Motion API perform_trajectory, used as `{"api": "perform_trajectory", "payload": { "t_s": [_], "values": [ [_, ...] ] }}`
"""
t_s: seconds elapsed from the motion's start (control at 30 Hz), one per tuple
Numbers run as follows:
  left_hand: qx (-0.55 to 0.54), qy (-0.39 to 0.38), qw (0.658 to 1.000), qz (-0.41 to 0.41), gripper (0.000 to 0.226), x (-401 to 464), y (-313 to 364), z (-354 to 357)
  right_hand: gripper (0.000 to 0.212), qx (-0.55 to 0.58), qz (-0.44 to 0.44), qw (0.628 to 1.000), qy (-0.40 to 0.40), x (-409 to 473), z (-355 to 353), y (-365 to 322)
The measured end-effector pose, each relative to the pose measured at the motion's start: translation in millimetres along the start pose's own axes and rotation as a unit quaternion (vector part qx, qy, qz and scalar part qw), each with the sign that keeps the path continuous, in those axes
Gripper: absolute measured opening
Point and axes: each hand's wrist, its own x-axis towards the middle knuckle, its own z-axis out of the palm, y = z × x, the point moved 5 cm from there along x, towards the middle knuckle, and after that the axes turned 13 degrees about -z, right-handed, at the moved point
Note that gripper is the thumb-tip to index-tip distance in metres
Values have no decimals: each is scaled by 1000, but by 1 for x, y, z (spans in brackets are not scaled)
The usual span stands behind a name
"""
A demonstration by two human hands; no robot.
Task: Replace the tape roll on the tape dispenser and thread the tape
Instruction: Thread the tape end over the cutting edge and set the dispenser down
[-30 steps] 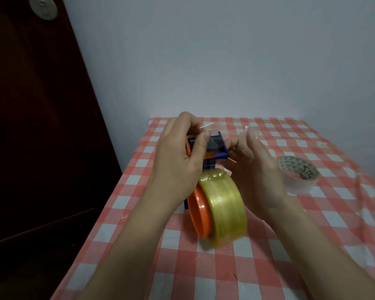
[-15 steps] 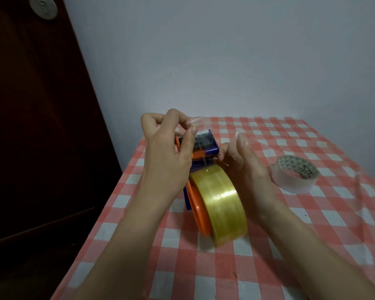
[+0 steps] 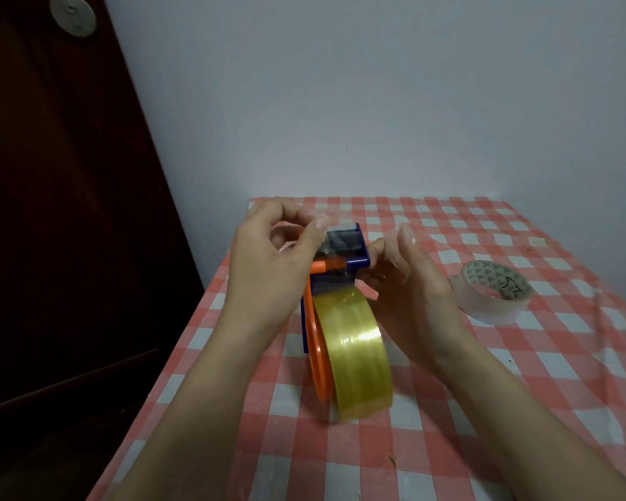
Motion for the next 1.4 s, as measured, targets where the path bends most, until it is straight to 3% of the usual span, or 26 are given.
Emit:
{"api": "perform_trajectory", "payload": {
  "t_s": [0.13,0.3,0.47,0.57,0.67,0.9,1.1,1.27,1.4],
  "values": [
    [-108,-73,989,-75,20,0,-1,0,42,-32,-14,999,9,2,-5,-4],
    [-185,-136,967,-108,27,-3,8,6,41,-59,-80,993,63,6,-16,-18],
    [-182,-175,962,-105,26,-6,12,11,26,-59,-127,983,116,6,-27,-37],
    [-158,-188,965,-91,12,-4,9,14,30,-87,-136,977,138,5,-29,-46],
    [-155,-199,963,-94,13,-2,7,14,44,-146,-157,966,147,3,-28,-56],
    [-181,-234,950,-104,14,-4,6,15,62,-181,-130,975,-13,2,-11,-73],
    [-195,-262,941,-88,11,-7,6,13,67,-258,-111,954,-105,-3,5,-86],
    [-200,-276,937,-75,12,-13,9,14,64,-287,-78,946,-126,-3,13,-88],
    [-207,-268,938,-71,10,-17,10,16,61,-249,-66,960,-113,-4,15,-87]
  ]
}}
